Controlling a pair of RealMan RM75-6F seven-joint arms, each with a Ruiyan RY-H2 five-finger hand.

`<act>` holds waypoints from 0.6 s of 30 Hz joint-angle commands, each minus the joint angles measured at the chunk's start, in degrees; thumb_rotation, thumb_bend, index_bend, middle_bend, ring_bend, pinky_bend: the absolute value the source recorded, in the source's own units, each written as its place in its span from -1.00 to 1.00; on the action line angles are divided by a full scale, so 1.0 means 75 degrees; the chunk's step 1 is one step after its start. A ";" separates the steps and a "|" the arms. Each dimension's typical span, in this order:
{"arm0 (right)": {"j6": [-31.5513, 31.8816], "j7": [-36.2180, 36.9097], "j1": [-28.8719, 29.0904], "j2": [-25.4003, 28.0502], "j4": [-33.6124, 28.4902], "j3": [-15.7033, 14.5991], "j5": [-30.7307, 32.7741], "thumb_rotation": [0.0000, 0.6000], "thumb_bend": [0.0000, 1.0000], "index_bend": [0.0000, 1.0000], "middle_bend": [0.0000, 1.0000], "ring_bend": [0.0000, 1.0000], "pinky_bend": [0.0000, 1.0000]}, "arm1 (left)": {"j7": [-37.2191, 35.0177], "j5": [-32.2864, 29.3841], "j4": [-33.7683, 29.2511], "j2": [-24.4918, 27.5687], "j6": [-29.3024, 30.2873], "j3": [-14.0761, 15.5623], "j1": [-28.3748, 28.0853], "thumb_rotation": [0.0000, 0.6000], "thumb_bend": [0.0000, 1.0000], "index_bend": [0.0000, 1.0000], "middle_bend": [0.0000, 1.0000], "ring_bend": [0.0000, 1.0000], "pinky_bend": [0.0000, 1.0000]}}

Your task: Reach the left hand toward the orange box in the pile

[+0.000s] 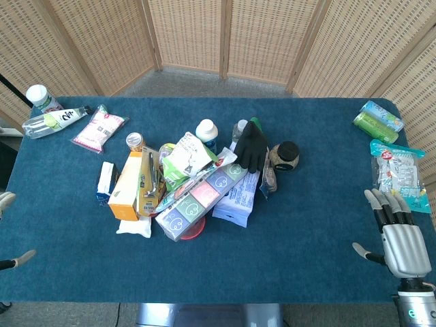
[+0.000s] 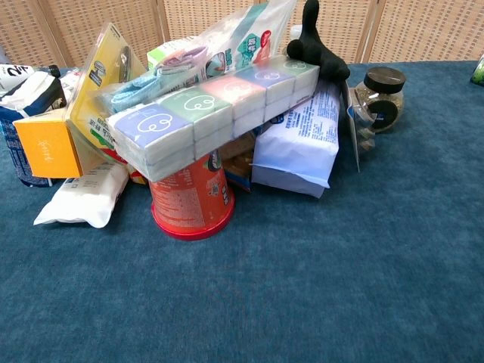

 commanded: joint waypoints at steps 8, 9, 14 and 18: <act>-0.0029 -0.0051 -0.0006 -0.0033 -0.0020 -0.0044 -0.0015 1.00 -1.00 -1.00 -1.00 -1.00 -1.00 | -0.0199 -0.0408 0.0531 -0.0324 -0.0166 -0.0339 -0.0260 1.00 -1.00 -1.00 -1.00 -1.00 -1.00; -0.0031 -0.0056 -0.0007 -0.0034 -0.0022 -0.0046 -0.0011 1.00 -1.00 -1.00 -1.00 -1.00 -1.00 | -0.0231 -0.0488 0.0699 -0.0451 -0.0211 -0.0430 -0.0339 1.00 -1.00 -1.00 -1.00 -1.00 -1.00; -0.0046 -0.0029 0.0001 -0.0028 -0.0044 -0.0040 0.0005 1.00 -1.00 -1.00 -1.00 -1.00 -1.00 | -0.0410 -0.0733 0.1569 -0.1131 -0.0804 -0.0804 -0.0941 1.00 -1.00 -1.00 -1.00 -1.00 -1.00; -0.0010 0.0031 -0.0010 0.0005 -0.0060 -0.0037 -0.0026 1.00 -1.00 -1.00 -1.00 -1.00 -1.00 | -0.0310 -0.0934 0.2039 -0.1627 -0.1371 -0.1018 -0.1439 1.00 -1.00 -1.00 -1.00 -1.00 -1.00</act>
